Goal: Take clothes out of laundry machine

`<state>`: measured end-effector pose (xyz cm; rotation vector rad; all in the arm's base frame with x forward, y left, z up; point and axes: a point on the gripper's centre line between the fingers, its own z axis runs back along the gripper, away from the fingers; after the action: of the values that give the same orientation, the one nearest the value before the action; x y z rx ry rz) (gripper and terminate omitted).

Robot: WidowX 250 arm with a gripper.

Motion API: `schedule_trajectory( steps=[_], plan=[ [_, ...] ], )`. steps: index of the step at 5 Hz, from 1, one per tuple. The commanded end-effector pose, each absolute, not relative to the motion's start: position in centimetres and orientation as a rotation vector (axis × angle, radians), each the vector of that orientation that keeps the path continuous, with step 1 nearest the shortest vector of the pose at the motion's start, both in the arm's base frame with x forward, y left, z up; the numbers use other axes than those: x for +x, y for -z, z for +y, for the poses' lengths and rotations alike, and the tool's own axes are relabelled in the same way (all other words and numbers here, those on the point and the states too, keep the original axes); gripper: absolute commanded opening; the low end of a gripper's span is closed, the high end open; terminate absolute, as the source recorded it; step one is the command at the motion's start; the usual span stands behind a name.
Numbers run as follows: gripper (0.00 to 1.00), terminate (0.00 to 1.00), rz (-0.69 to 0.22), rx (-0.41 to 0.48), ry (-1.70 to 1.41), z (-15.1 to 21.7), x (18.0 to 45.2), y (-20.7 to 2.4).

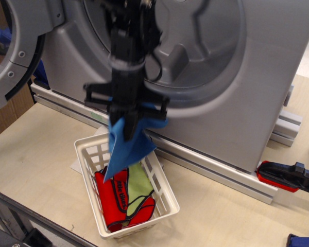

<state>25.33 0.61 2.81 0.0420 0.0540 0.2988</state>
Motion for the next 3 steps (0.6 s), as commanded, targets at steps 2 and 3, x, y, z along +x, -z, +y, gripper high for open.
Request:
schedule_trajectory(
  steps=[2, 3],
  plan=[
    [0.0, 0.0, 0.06, -0.006, -0.326, 1.3, 21.8, -0.1],
    [0.0, 0.0, 0.007, -0.078, -0.324, 0.9, 22.5, 2.1]
  ],
)
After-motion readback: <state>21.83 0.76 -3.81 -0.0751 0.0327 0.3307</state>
